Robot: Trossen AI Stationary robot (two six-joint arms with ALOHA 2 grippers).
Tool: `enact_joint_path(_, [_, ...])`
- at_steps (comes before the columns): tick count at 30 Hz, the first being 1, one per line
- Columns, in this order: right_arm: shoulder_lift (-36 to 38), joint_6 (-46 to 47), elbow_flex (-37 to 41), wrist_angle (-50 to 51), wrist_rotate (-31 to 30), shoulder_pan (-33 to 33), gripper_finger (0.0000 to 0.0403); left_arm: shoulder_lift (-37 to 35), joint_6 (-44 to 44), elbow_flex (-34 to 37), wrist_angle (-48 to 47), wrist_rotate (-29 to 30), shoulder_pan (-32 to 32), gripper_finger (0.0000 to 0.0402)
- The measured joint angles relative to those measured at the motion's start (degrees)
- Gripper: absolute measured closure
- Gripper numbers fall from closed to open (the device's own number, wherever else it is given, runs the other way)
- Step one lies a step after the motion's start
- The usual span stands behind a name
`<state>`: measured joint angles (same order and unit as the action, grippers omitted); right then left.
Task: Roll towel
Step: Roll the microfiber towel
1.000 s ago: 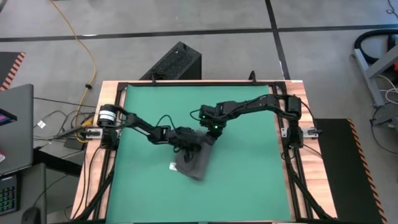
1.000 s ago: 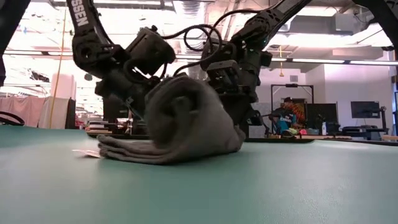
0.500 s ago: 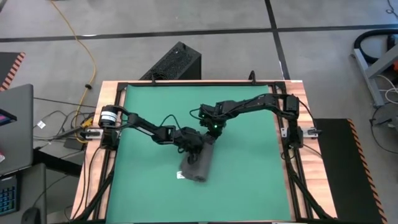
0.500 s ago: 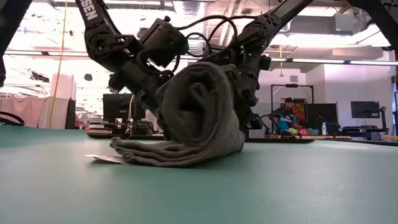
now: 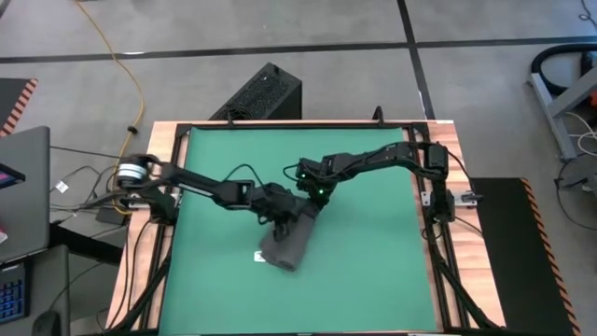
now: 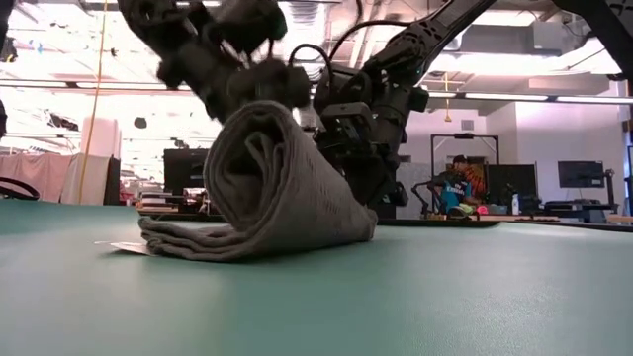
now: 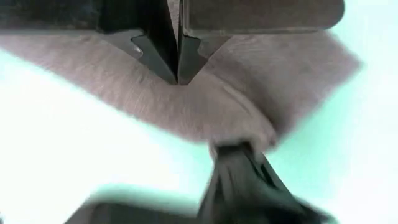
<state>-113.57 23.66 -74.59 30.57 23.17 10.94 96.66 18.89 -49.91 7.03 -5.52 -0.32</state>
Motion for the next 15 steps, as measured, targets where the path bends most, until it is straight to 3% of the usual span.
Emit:
enact_joint_path(3, [0.0,0.0,0.0,-0.2,-0.6,-0.1,0.0381,-5.6,-0.1,0.0,-2.0,3.5,-0.3,0.0401])
enact_joint_path(7, [0.0,-0.4,0.0,-0.4,-0.6,-0.1,0.0381,-10.6,-2.6,-0.1,4.5,5.2,-2.5,0.0402])
enact_joint_path(15, [-0.1,-0.1,0.1,-0.6,-0.6,0.0,0.0381,-4.9,-4.3,-3.1,0.4,1.6,-5.6,0.0401])
